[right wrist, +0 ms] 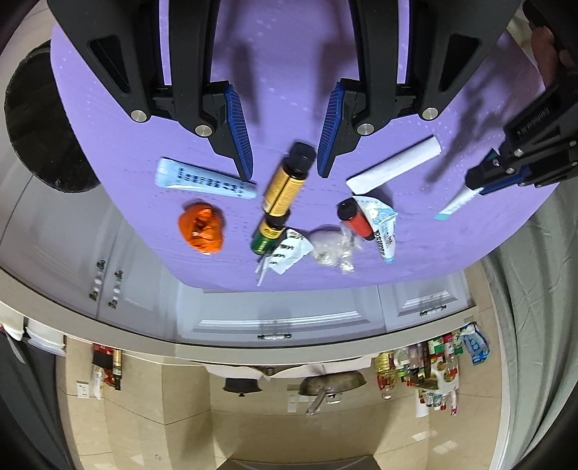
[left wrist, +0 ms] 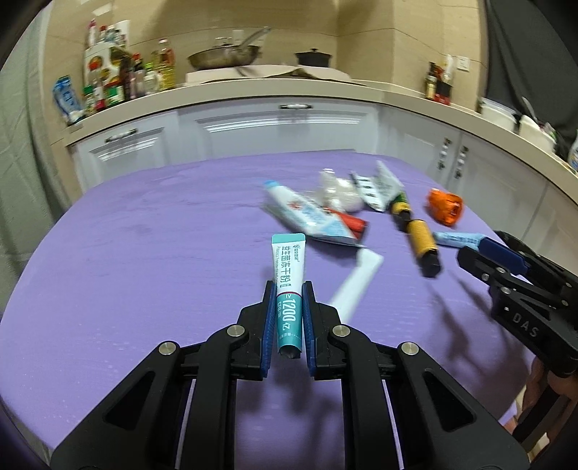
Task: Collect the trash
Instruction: 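Grasp the yellow-black bottle with right tool while left tool holds teal tube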
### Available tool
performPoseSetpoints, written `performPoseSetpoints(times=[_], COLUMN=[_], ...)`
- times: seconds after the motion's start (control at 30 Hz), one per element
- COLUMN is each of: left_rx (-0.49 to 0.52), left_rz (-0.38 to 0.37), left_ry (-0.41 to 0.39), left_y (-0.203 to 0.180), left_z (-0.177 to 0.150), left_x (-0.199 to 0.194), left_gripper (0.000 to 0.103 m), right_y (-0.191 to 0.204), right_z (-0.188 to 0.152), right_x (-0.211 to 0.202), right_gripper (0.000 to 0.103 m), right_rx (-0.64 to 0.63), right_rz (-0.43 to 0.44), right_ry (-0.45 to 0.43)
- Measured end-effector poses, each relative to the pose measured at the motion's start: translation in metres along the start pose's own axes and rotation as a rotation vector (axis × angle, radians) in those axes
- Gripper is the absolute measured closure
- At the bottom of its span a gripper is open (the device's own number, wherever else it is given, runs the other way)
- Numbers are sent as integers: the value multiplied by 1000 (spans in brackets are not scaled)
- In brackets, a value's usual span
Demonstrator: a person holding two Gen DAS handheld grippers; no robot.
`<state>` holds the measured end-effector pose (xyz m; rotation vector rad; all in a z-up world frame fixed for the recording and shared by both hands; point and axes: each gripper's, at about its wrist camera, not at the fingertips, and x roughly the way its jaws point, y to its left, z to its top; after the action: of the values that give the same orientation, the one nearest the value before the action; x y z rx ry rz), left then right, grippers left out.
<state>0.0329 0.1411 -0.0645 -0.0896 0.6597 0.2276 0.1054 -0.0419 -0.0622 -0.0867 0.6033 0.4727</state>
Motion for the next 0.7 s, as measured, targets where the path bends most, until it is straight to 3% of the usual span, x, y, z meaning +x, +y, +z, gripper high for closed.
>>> performPoseSetpoints(times=[0.27,0.7], left_rx=[-58,-109], left_rz=[58,96], left_ry=[-3,16], left_y=[43,79], left_z=[9,11], left_x=[6,16], left_gripper=[89,89], right_y=[10,14], right_z=[8,15], right_x=[14,40], right_gripper=[62,62], right_rx=[-3,8], right_rz=[-13,-51], right_ry=[37,131])
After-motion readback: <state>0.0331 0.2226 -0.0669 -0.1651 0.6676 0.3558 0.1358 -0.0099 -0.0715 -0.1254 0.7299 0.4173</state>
